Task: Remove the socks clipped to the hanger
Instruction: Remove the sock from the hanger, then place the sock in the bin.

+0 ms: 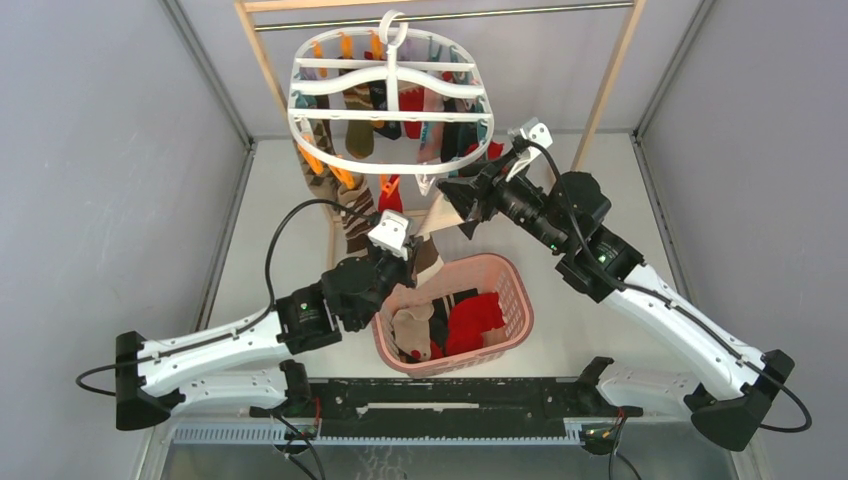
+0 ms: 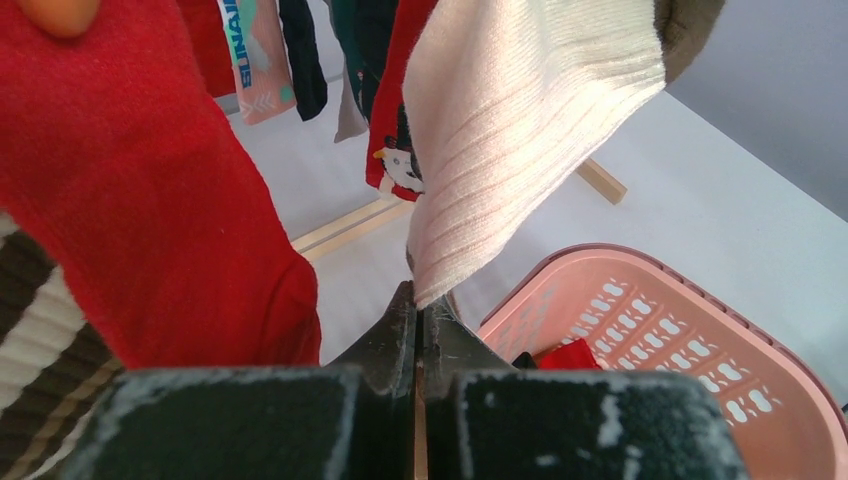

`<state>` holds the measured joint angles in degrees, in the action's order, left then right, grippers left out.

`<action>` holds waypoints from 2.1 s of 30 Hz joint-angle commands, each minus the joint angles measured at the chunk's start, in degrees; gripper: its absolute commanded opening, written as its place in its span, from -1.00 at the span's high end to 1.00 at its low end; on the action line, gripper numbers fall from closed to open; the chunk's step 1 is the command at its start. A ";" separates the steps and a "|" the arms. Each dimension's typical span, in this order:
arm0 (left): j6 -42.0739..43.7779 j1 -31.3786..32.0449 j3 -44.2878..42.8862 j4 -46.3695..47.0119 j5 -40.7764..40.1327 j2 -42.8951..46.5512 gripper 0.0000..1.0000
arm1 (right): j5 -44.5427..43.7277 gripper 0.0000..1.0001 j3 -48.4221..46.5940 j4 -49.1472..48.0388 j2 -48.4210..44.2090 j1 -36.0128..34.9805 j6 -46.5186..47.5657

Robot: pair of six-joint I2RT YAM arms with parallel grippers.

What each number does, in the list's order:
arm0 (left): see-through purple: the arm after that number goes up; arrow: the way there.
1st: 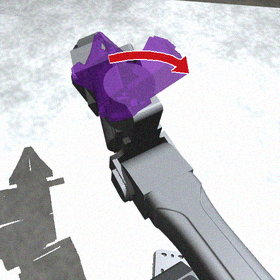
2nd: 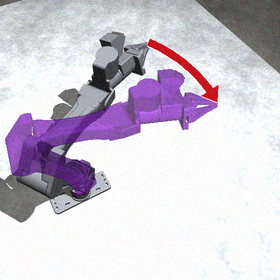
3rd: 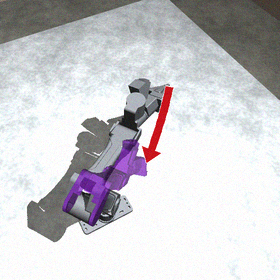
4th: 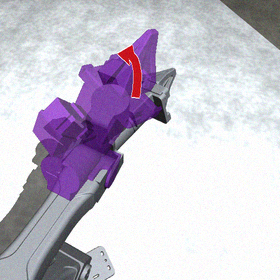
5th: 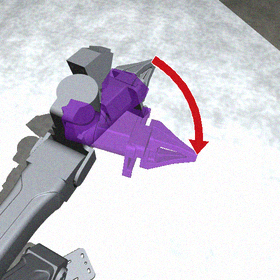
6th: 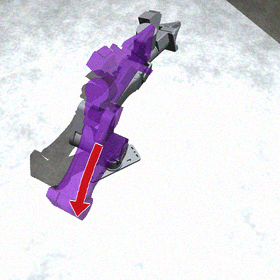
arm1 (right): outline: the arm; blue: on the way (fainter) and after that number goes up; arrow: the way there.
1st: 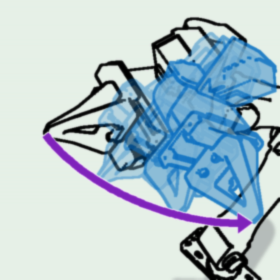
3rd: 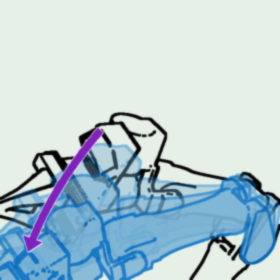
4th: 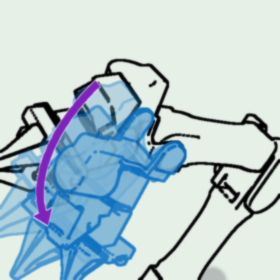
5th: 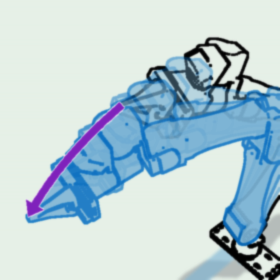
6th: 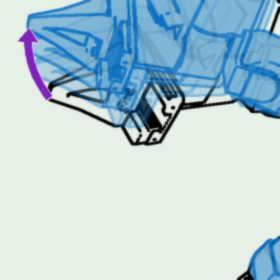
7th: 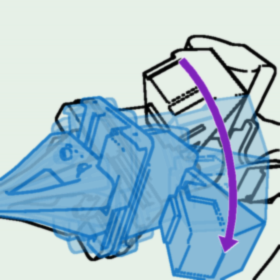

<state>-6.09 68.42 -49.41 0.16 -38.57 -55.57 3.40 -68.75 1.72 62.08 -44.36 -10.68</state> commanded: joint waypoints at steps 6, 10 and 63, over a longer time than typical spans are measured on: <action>-0.94 -0.48 -2.27 0.98 1.08 1.52 1.00 | 2.82 -0.04 -2.27 -4.88 0.37 1.53 -0.57; -0.94 -0.48 -2.03 0.98 1.13 1.76 1.00 | 2.72 0.08 -2.24 -4.88 0.67 1.64 -0.87; -16.33 9.39 3.82 -8.81 7.32 2.79 0.70 | 1.12 -0.38 3.03 6.05 -8.92 4.50 -3.32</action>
<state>-20.10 77.52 -47.72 -11.81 -28.53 -52.42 5.32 -66.96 7.60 55.33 -41.30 -13.43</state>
